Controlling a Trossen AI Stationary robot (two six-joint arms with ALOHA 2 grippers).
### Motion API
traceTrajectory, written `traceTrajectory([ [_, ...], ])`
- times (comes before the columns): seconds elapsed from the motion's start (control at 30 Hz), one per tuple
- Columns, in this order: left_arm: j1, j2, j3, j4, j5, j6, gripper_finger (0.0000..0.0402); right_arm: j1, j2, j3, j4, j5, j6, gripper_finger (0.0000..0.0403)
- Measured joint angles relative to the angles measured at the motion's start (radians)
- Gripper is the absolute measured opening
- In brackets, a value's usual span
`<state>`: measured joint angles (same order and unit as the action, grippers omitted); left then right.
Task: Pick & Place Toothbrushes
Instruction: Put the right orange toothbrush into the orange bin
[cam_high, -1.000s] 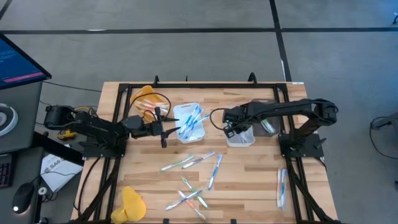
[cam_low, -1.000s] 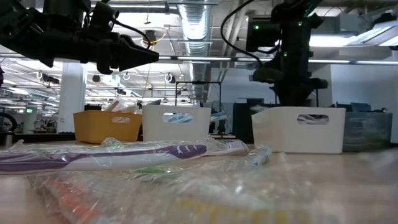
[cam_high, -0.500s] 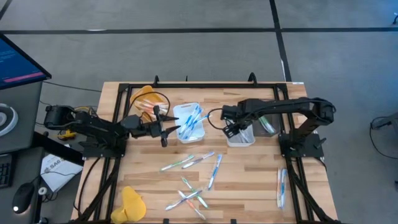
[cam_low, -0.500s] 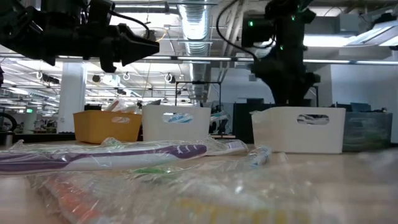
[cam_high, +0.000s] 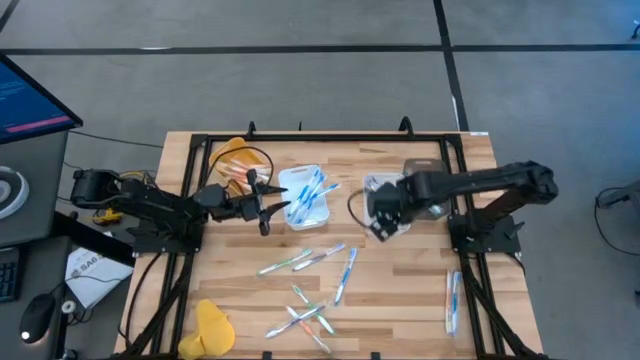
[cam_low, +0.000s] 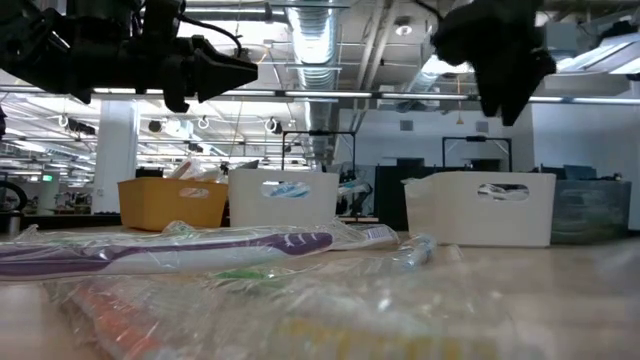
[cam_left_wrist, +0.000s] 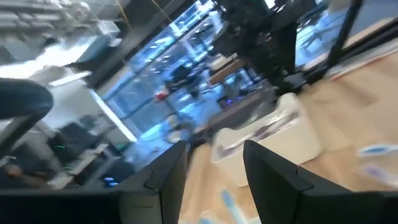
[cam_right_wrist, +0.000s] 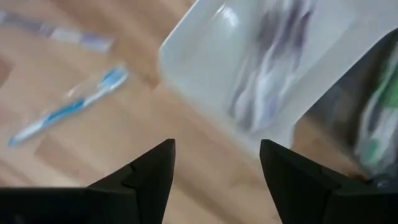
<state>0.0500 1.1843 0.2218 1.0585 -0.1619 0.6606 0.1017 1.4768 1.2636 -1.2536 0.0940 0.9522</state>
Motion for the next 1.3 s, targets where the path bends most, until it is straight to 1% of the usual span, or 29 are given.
traceTrajectory([
  [0.1, -0.003, 0.000, 0.000, -0.015, 0.088, -0.058, 0.0154, 0.109, 0.000, 0.000, 0.003, 0.000, 0.062, 0.0228],
  [0.17, -0.003, 0.000, 0.000, -0.013, 0.148, -0.062, 0.0154, 0.181, 0.001, 0.000, 0.002, 0.000, 0.114, 0.0227],
  [0.3, -0.004, 0.000, 0.000, -0.013, 0.193, -0.060, 0.0154, 0.301, 0.002, 0.000, -0.002, 0.000, 0.347, 0.0227],
  [0.47, -0.004, 0.000, 0.000, -0.018, 0.318, -0.063, 0.0154, 0.449, 0.002, 0.000, -0.079, -0.010, 0.618, 0.0227],
  [0.53, -0.004, 0.000, 0.000, -0.019, 0.353, -0.072, 0.0154, 0.507, 0.002, 0.000, -0.104, -0.016, 0.719, 0.0226],
  [0.73, -0.004, 0.000, 0.000, -0.028, 0.449, -0.143, 0.0154, 0.665, 0.002, -0.001, -0.148, -0.016, 0.952, 0.0226],
  [0.8, -0.004, 0.000, 0.000, -0.028, 0.460, -0.144, 0.0154, 0.710, 0.002, -0.001, -0.156, -0.016, 1.003, 0.0226],
  [0.93, -0.004, 0.000, 0.000, -0.030, 0.464, -0.149, 0.0154, 0.783, 0.002, -0.001, -0.185, -0.016, 1.021, 0.0226],
  [1.07, -0.004, 0.000, 0.000, -0.029, 0.464, -0.149, 0.0154, 0.841, 0.002, -0.017, -0.197, -0.018, 1.082, 0.0226],
  [1.17, -0.004, 0.000, 0.000, -0.029, 0.464, -0.149, 0.0154, 0.871, 0.002, -0.051, -0.141, -0.051, 1.133, 0.0226],
  [1.3, -0.004, 0.000, 0.000, -0.029, 0.464, -0.146, 0.0154, 0.901, 0.002, -0.099, 0.000, -0.080, 1.163, 0.0226],
])
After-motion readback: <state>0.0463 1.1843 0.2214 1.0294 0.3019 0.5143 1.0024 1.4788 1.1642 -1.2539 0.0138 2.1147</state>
